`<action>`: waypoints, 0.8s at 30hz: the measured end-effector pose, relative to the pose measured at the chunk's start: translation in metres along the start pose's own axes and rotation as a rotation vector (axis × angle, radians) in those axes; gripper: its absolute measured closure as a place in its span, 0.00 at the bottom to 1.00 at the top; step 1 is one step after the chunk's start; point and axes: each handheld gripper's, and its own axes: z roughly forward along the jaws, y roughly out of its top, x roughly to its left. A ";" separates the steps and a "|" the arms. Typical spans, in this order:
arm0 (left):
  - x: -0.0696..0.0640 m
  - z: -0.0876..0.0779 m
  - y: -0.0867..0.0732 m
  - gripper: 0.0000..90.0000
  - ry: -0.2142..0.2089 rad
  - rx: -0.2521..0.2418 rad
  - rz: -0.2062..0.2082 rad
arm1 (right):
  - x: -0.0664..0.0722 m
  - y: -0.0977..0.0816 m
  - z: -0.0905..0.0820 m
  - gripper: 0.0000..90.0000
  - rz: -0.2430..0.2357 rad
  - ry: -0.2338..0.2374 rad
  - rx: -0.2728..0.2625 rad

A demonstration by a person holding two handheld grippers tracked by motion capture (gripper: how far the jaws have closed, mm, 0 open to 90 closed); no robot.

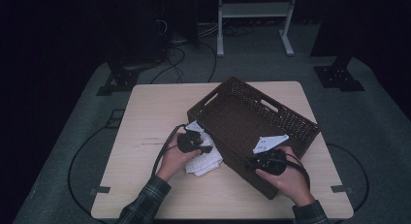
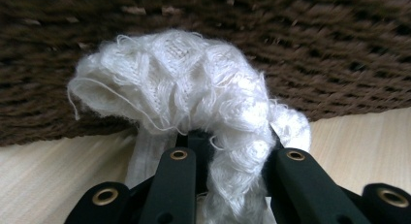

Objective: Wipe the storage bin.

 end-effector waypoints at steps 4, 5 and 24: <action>0.001 0.006 -0.004 0.84 -0.008 0.015 -0.021 | 0.000 0.000 0.000 0.85 0.000 0.000 0.000; 0.001 0.008 -0.005 0.84 -0.009 0.023 -0.019 | 0.000 0.000 0.000 0.85 0.000 0.000 0.000; -0.015 -0.020 0.011 0.84 -0.018 -0.060 0.028 | 0.000 -0.001 0.000 0.85 0.005 0.003 -0.003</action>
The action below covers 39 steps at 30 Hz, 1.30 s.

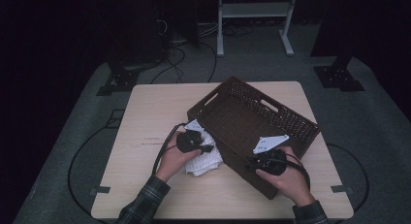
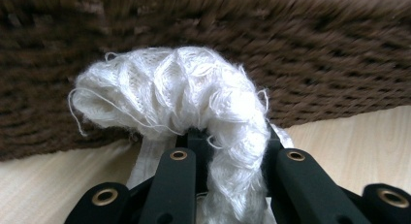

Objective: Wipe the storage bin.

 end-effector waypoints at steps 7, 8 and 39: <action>-0.006 -0.011 0.007 0.84 -0.001 -0.038 0.019 | 0.000 0.000 0.000 0.85 0.000 0.000 0.001; -0.006 -0.014 0.008 0.84 -0.001 -0.043 0.027 | 0.000 0.000 0.000 0.85 0.000 0.000 0.000; -0.008 0.026 -0.008 0.84 -0.009 0.081 0.028 | 0.000 0.000 0.000 0.84 -0.008 -0.004 0.000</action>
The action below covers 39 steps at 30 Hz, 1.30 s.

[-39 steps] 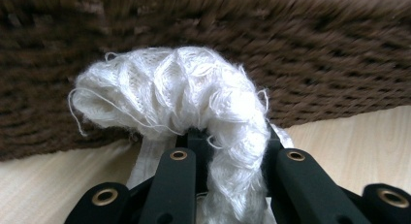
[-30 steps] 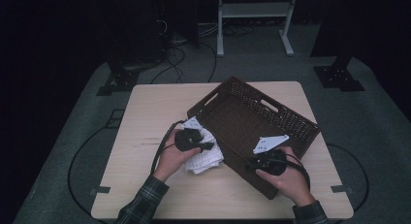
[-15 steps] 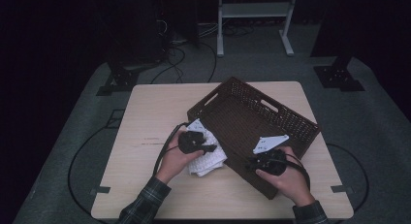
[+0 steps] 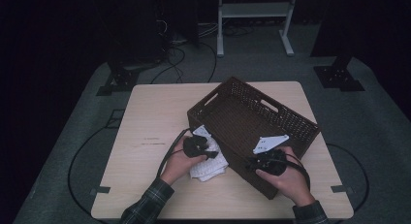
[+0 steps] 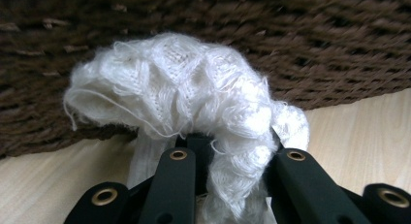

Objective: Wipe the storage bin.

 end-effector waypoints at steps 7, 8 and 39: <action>0.004 0.000 -0.002 0.84 -0.002 0.004 -0.014 | 0.000 0.001 -0.015 0.78 -0.005 -0.014 -0.036; 0.004 0.000 -0.002 0.84 -0.002 0.007 -0.011 | 0.001 -0.002 -0.019 0.78 0.000 -0.013 -0.041; 0.007 -0.043 0.009 0.84 0.045 -0.101 -0.007 | 0.003 0.009 0.004 0.86 0.000 -0.017 -0.045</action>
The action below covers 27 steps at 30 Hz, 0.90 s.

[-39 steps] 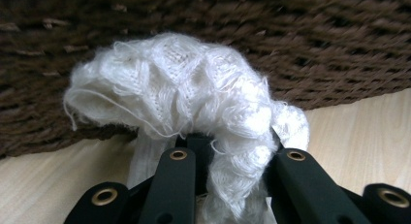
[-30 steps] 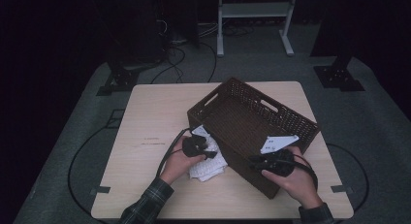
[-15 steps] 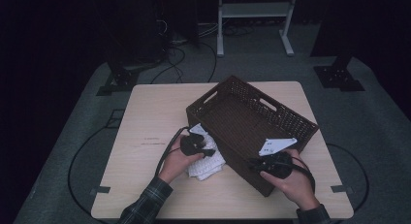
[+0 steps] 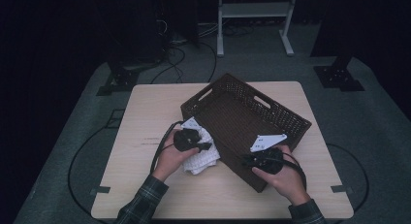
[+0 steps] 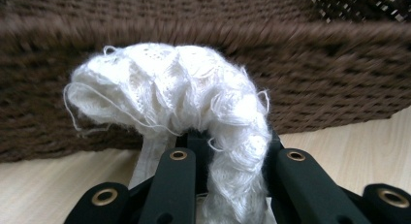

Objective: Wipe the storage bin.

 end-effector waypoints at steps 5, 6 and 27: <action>-0.002 -0.009 0.004 0.84 0.004 -0.028 0.001 | -0.001 0.003 0.003 0.85 -0.002 0.004 0.002; -0.001 -0.010 0.004 0.84 0.005 -0.034 0.003 | -0.001 0.003 0.003 0.85 -0.003 0.004 0.003; 0.007 0.020 -0.013 0.84 0.004 0.080 -0.008 | -0.004 0.006 0.007 0.85 -0.001 0.027 0.001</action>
